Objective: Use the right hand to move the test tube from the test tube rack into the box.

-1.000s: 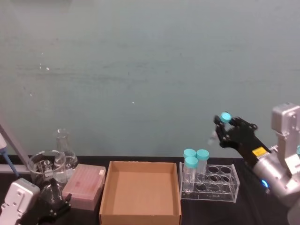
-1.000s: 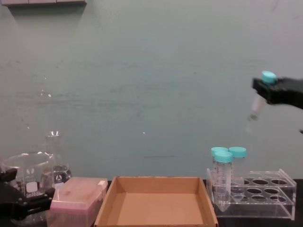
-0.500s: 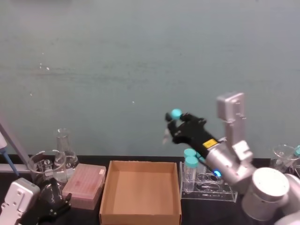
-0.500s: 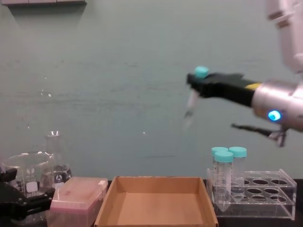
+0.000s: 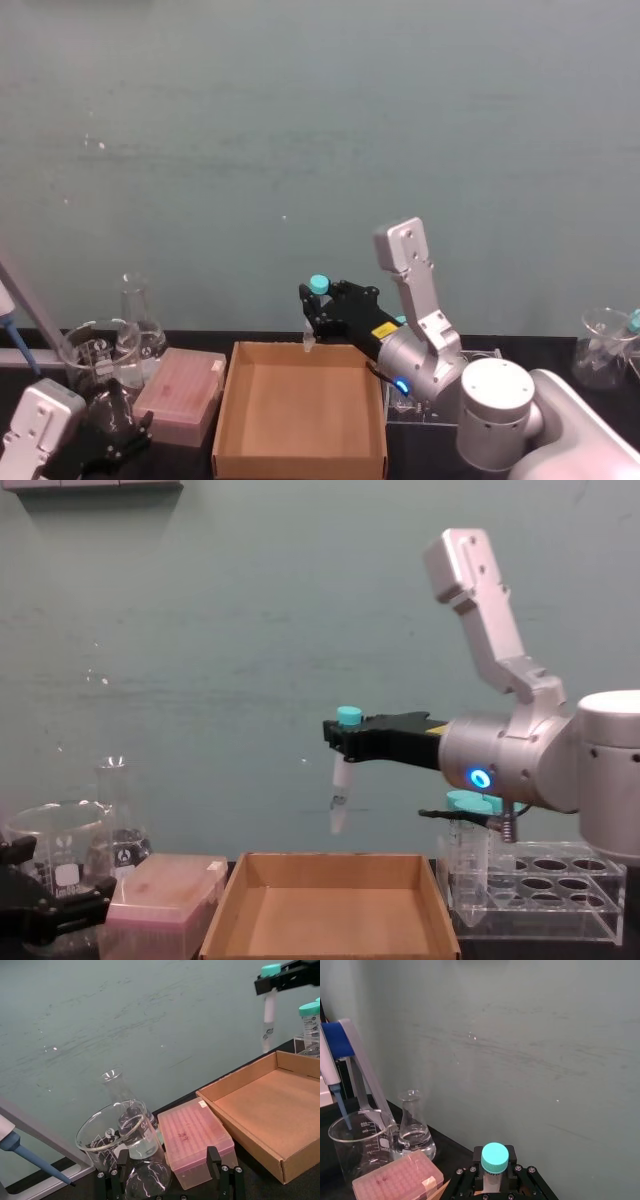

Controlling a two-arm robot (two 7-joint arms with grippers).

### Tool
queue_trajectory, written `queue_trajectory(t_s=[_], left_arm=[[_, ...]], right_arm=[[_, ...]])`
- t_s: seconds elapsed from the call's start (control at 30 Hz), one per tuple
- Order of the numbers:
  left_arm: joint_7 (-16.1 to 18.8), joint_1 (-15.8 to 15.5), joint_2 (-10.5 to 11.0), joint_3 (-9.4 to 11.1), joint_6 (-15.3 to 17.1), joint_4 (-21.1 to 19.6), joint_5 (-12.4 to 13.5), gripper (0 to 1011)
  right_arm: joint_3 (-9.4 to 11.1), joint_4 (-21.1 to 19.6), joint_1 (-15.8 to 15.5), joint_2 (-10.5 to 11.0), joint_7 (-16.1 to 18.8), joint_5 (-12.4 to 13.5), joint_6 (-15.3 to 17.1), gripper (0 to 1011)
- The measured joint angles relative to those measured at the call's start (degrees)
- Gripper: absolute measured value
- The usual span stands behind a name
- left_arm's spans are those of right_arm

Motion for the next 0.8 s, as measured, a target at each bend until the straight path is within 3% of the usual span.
queue_trajectory(t_s=[0.23, 0.57, 0.8], left_arm=[[0.00, 0.00, 0.00, 0.00, 0.00, 0.00, 0.00, 1000], [0.00, 0.00, 0.00, 0.00, 0.00, 0.00, 0.00, 1000], [0.00, 0.00, 0.00, 0.00, 0.00, 0.00, 0.00, 1000]], right_arm=[[0.00, 6.30, 2.32, -2.53, -0.36, -1.68, -1.92, 253], [0.00, 5.82, 2.18, -2.35, -0.39, -1.67, -1.91, 253], [-0.03, 5.53, 2.07, -2.26, -0.38, -1.58, -1.86, 470]])
